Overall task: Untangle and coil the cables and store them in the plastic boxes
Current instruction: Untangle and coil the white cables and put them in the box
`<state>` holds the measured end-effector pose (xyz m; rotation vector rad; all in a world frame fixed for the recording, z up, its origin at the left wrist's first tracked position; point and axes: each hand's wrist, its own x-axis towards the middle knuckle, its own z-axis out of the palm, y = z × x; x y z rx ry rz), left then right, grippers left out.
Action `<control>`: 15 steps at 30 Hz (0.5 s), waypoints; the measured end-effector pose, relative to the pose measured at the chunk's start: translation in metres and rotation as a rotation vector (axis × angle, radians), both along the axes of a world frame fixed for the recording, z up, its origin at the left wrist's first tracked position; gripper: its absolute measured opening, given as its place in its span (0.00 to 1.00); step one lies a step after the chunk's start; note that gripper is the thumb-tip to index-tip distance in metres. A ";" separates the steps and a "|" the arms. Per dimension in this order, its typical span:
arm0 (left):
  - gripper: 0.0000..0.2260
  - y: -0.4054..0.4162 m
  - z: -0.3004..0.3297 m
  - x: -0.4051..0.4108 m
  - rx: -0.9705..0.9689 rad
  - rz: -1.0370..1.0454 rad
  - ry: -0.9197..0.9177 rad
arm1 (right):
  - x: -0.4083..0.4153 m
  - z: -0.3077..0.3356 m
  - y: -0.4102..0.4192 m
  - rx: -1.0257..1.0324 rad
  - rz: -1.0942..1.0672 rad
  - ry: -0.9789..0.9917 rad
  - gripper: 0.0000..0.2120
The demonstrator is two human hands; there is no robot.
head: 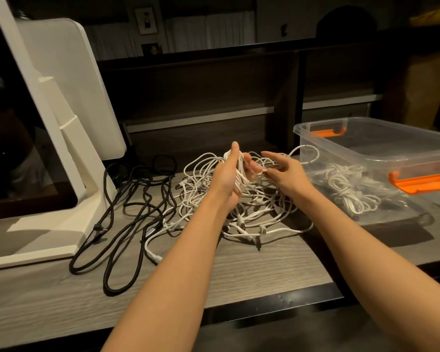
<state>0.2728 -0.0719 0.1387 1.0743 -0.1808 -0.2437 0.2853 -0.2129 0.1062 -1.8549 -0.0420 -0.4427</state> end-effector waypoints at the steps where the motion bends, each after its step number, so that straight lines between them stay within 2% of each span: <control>1: 0.18 0.002 0.000 0.002 -0.045 -0.004 0.069 | 0.001 -0.001 0.001 0.015 -0.013 -0.001 0.21; 4: 0.20 0.009 0.000 0.006 -0.159 -0.039 0.268 | 0.002 -0.003 0.003 -0.028 -0.102 -0.045 0.18; 6: 0.20 0.012 0.001 0.003 -0.163 -0.106 0.359 | 0.003 -0.004 0.005 -0.102 -0.176 -0.096 0.15; 10: 0.19 0.009 0.001 0.000 -0.067 -0.150 0.380 | -0.001 -0.004 0.004 -0.261 -0.285 -0.146 0.10; 15: 0.20 0.009 0.001 0.001 -0.134 -0.052 0.382 | -0.007 0.007 0.005 -0.267 -0.249 -0.137 0.09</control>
